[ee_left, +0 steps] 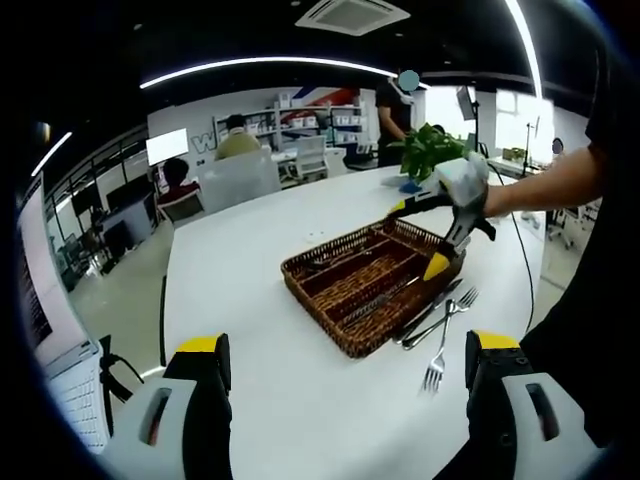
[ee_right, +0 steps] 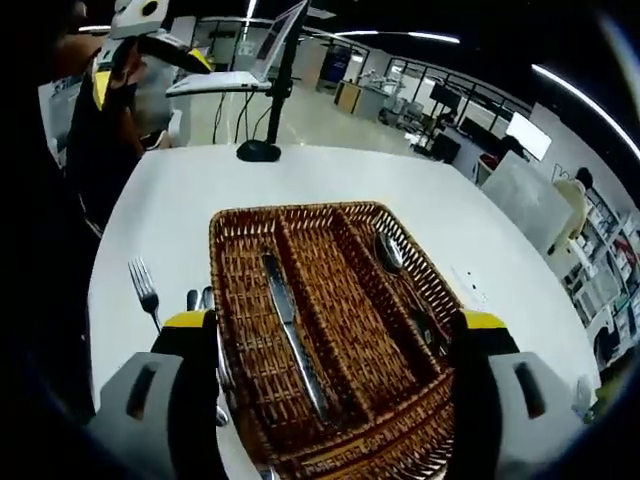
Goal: Arrange the knives, forks, and spoons in their matching storage slots by inserting each utensil handle-first until every utensil is classified and aligned in the correct compartment
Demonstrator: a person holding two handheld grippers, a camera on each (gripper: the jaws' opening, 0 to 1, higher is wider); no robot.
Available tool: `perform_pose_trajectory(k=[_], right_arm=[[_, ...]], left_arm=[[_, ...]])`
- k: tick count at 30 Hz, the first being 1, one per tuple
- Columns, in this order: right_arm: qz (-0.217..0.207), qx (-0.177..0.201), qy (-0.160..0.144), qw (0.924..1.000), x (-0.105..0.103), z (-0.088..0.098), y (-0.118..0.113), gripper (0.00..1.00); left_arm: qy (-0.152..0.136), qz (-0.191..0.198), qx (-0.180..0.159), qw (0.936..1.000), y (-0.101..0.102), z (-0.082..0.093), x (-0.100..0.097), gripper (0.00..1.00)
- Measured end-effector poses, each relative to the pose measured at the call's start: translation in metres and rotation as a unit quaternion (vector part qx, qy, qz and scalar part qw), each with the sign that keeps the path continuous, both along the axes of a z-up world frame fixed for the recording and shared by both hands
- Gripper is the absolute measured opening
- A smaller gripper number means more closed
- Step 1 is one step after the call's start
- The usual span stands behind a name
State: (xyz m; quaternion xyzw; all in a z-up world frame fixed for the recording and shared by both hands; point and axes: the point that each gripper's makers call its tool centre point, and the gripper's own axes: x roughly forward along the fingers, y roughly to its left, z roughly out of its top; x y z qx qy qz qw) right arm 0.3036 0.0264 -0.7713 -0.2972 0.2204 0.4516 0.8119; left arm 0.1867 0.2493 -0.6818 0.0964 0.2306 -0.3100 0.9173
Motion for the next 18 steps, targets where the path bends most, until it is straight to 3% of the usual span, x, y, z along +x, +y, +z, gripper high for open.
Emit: perform_pose_trajectory(k=[11, 18], right_arm=[[-0.097, 0.057, 0.033, 0.9931, -0.014, 0.010, -0.034, 1.00], [-0.151, 0.090, 0.025, 0.9841, -0.020, 0.023, -0.063, 1.00]], left_arm=[[-0.002, -0.020, -0.004, 0.9998, -0.008, -0.004, 0.006, 0.99], [-0.007, -0.032, -0.011, 0.9994, -0.011, -0.008, 0.016, 0.99]])
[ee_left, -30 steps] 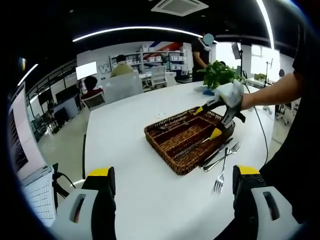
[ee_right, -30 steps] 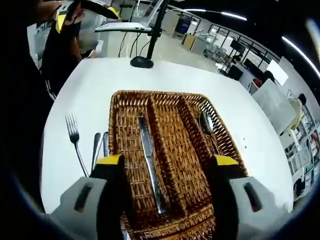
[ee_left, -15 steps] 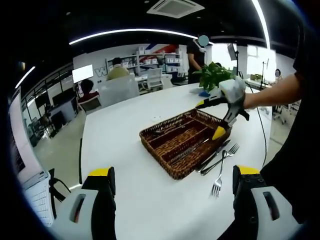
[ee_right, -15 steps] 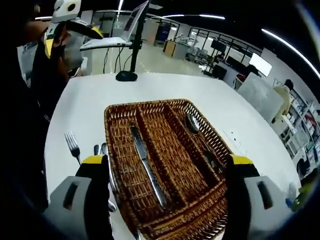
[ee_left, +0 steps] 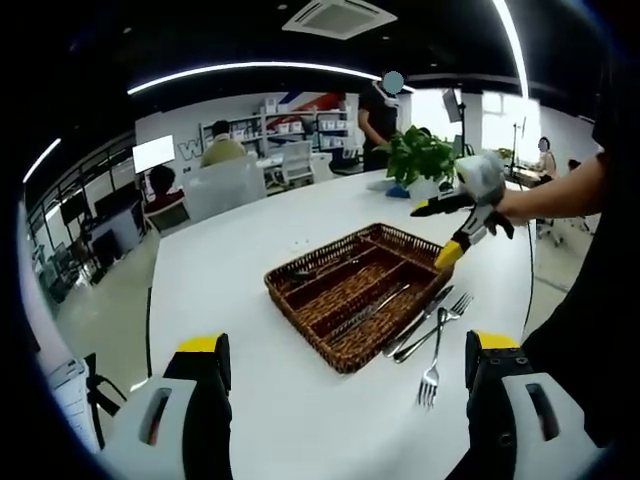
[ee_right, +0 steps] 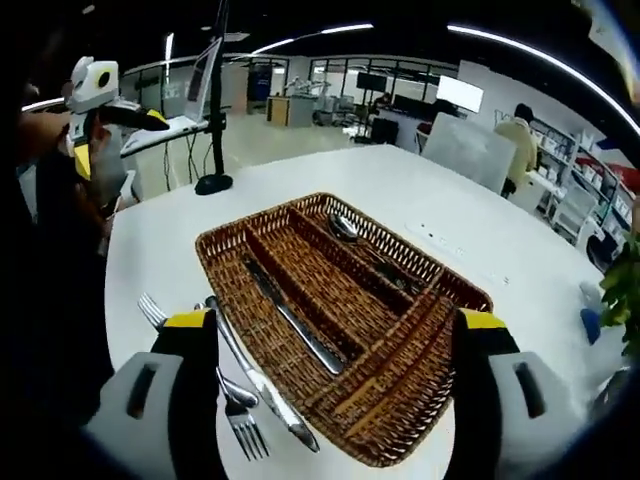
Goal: Arrange the knives, forks, and spoons in their matching storage slots by inserting each utensil handle-first until every utensil is classified and aligned in the correct compartment
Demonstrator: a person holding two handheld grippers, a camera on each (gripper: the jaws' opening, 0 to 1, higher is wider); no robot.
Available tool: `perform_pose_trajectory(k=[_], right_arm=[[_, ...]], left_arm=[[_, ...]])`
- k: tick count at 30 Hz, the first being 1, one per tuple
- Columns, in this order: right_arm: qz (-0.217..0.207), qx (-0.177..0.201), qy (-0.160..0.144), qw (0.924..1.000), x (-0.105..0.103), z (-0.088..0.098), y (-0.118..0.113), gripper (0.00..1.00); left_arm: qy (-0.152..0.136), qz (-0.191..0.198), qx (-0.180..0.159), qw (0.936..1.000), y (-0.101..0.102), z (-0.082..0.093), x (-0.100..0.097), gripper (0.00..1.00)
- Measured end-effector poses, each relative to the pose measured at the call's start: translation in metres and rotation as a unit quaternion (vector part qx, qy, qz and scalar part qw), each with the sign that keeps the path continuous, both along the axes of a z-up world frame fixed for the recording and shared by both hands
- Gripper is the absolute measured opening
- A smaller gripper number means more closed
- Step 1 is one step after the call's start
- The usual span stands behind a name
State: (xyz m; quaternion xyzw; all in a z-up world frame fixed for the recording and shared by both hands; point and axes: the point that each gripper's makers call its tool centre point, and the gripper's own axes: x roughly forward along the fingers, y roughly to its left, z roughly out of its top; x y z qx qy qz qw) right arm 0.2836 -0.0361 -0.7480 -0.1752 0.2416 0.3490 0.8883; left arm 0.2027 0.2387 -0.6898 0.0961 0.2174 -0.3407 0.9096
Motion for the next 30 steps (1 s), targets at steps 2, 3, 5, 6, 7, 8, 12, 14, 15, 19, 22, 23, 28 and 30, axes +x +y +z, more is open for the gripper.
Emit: perform_pose_trajectory(k=[2, 3, 5, 6, 7, 8, 12, 14, 15, 19, 22, 23, 28, 30], right_arm=[[-0.012, 0.004, 0.001, 0.9999, -0.003, 0.002, -0.006, 1.00], [-0.017, 0.011, 0.005, 0.9998, -0.007, 0.002, -0.008, 1.00], [-0.019, 0.013, 0.007, 0.9997, -0.012, 0.000, -0.010, 1.00], [-0.019, 0.010, 0.004, 0.9998, -0.015, 0.000, -0.012, 1.00], [-0.020, 0.008, 0.006, 0.9997, -0.018, -0.001, -0.013, 1.00], [-0.022, 0.009, 0.010, 0.9997, -0.021, -0.001, -0.015, 1.00], [-0.036, 0.014, 0.020, 0.9990, -0.032, 0.002, -0.022, 1.00], [-0.043, 0.015, 0.022, 0.9987, -0.039, 0.006, -0.028, 1.00], [-0.045, 0.016, 0.022, 0.9986, -0.041, 0.008, -0.030, 1.00], [-0.054, 0.023, 0.022, 0.9980, -0.051, 0.017, -0.038, 1.00], [-0.058, 0.023, 0.019, 0.9978, -0.058, 0.023, -0.044, 1.00], [-0.060, 0.021, 0.017, 0.9978, -0.060, 0.024, -0.047, 1.00], [-0.063, 0.018, 0.020, 0.9976, -0.070, 0.025, -0.058, 1.00], [-0.063, 0.017, 0.020, 0.9976, -0.074, 0.027, -0.060, 1.00]], left_arm=[[0.000, -0.001, -0.002, 1.0000, 0.000, -0.001, 0.002, 0.99], [0.000, -0.001, -0.003, 1.0000, 0.000, -0.002, 0.003, 0.99], [0.000, -0.001, -0.008, 1.0000, 0.000, -0.002, 0.005, 0.99], [0.000, 0.000, -0.010, 1.0000, 0.000, -0.002, 0.006, 0.99], [0.001, 0.000, -0.011, 0.9999, 0.000, -0.003, 0.007, 0.99], [0.001, -0.001, -0.010, 0.9999, -0.005, -0.001, 0.005, 0.99], [0.002, -0.001, -0.011, 0.9999, -0.013, 0.001, 0.003, 0.99], [0.002, -0.001, -0.014, 0.9999, -0.017, 0.002, 0.002, 0.99], [0.001, -0.001, -0.013, 0.9999, -0.018, 0.002, 0.002, 0.99], [0.000, -0.004, -0.016, 0.9999, -0.024, 0.003, 0.001, 0.99], [0.000, -0.004, -0.015, 0.9999, -0.027, 0.004, 0.001, 0.99], [0.000, -0.004, -0.015, 0.9999, -0.028, 0.004, 0.002, 0.99], [0.003, -0.004, -0.014, 0.9999, -0.028, 0.002, 0.002, 0.99], [0.005, -0.002, -0.012, 0.9999, -0.027, 0.001, 0.002, 0.99]])
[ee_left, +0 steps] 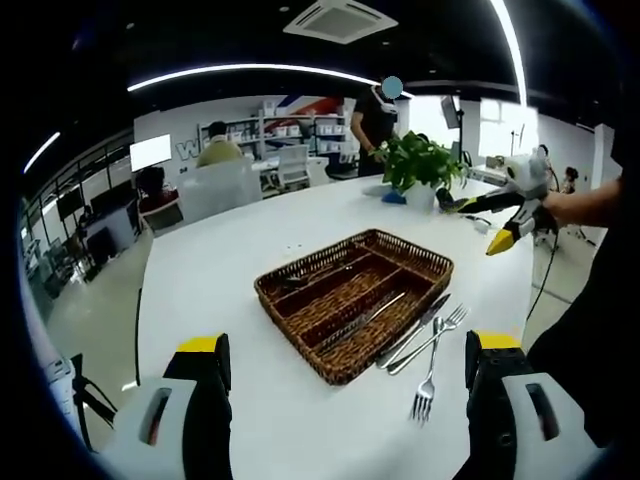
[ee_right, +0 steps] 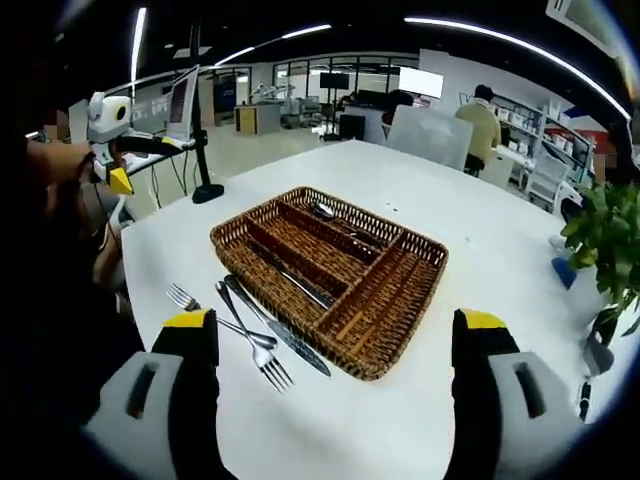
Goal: Arrange the knives, forks, and spoons in their matching storage slots by inserting each utensil handle-first until every utensil is classified and aligned in the correct compartment
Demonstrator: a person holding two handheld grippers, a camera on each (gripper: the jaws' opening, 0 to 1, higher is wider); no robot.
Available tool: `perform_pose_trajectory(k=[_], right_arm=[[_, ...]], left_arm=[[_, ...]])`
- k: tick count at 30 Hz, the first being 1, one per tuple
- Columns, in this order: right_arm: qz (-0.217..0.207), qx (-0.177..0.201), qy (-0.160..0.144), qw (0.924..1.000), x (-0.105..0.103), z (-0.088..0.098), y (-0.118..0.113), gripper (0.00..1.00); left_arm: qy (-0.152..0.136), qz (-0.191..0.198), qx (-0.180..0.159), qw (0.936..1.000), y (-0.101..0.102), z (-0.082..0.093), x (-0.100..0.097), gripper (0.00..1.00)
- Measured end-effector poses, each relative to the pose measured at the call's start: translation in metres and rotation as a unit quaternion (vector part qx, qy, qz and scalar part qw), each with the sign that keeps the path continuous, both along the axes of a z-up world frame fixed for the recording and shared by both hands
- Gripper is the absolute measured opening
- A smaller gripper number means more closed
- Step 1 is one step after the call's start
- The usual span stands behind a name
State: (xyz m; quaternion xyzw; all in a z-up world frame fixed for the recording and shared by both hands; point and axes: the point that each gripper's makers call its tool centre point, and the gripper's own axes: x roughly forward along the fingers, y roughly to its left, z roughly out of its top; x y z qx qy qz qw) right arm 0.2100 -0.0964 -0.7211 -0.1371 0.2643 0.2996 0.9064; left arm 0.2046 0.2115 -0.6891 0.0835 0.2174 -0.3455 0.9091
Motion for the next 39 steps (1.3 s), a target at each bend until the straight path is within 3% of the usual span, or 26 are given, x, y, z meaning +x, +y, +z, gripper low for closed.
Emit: perform_pose_trajectory(k=[12, 39], right_arm=[[0.003, 0.002, -0.006, 1.0000, -0.004, 0.006, -0.005, 1.00], [0.010, 0.005, -0.022, 0.9997, -0.008, 0.013, -0.008, 1.00]], left_arm=[[-0.004, 0.011, 0.000, 0.9999, 0.002, 0.004, -0.002, 0.99], [0.005, -0.023, 0.021, 0.9995, -0.016, 0.007, -0.006, 0.98]])
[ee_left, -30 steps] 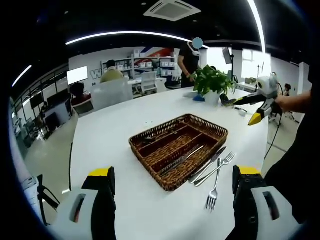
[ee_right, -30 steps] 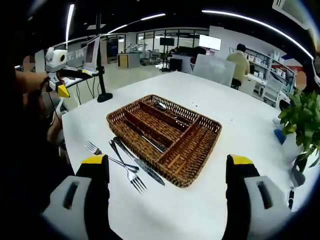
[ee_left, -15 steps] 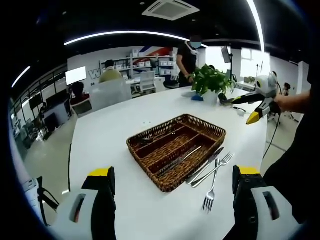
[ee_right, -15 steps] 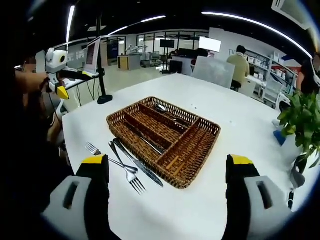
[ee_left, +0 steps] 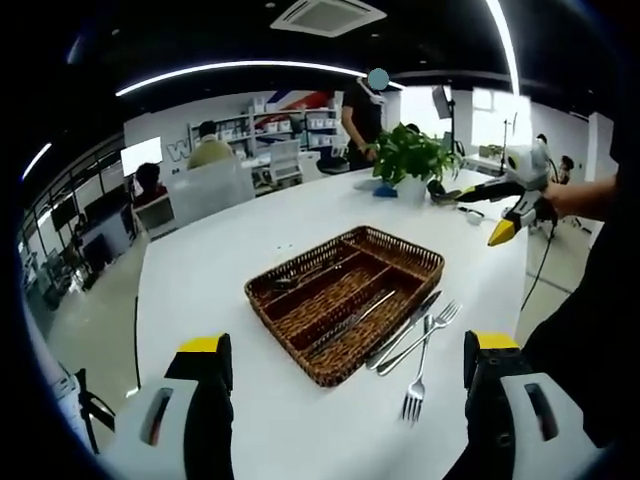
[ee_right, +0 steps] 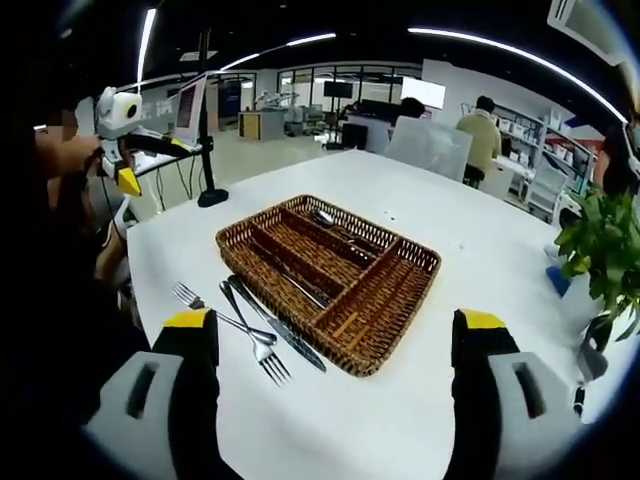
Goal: Arrange the knives, forks, and spoons in their matching storage slots by inserting each utensil handle-first until every utensil is classified and aligned in the correct compartment
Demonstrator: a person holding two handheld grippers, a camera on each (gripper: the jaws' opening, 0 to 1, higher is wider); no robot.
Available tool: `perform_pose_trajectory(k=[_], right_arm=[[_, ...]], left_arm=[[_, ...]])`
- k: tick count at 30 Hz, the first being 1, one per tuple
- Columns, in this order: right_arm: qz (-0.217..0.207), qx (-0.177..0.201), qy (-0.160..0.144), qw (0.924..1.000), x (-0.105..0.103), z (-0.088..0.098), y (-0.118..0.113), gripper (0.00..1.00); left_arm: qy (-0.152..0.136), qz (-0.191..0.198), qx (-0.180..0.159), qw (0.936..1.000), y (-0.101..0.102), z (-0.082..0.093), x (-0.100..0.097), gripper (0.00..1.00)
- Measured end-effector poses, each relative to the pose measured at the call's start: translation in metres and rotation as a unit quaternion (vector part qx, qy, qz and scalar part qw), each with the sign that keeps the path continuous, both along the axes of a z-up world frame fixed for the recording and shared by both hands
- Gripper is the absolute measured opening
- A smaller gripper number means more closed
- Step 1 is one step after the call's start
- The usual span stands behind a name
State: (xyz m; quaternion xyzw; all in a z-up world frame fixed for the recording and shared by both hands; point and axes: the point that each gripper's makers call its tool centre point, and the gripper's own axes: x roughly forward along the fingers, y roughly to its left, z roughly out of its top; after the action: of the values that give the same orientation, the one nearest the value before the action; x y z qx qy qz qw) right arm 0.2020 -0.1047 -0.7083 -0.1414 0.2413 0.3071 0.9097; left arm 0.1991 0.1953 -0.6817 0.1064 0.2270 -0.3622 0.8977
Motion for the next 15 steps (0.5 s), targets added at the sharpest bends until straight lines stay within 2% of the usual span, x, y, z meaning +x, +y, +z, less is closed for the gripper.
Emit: perform_pose_trajectory(k=[5, 7, 8, 10, 12, 15], right_arm=[[0.013, -0.004, -0.003, 0.9999, -0.003, 0.005, 0.002, 0.97], [0.051, 0.003, -0.008, 0.9987, -0.007, 0.010, 0.013, 0.90], [0.079, 0.019, -0.019, 0.9965, -0.010, 0.017, 0.024, 0.85], [0.109, 0.002, 0.006, 0.9940, -0.018, 0.016, 0.031, 0.77], [0.139, -0.026, -0.002, 0.9899, -0.018, 0.020, 0.040, 0.73], [0.146, -0.019, 0.022, 0.9888, -0.017, 0.021, 0.050, 0.70]], left_arm=[[0.001, -0.009, 0.003, 1.0000, -0.006, 0.000, -0.002, 0.99], [-0.001, -0.009, 0.002, 1.0000, -0.006, 0.001, -0.001, 0.99], [-0.002, -0.009, 0.002, 1.0000, -0.006, 0.001, -0.001, 0.99], [-0.008, -0.009, 0.000, 0.9999, -0.006, 0.004, -0.001, 0.99], [-0.010, -0.007, -0.003, 0.9999, -0.005, 0.006, -0.001, 0.99], [-0.010, -0.004, -0.004, 0.9999, -0.002, 0.006, -0.001, 0.99]])
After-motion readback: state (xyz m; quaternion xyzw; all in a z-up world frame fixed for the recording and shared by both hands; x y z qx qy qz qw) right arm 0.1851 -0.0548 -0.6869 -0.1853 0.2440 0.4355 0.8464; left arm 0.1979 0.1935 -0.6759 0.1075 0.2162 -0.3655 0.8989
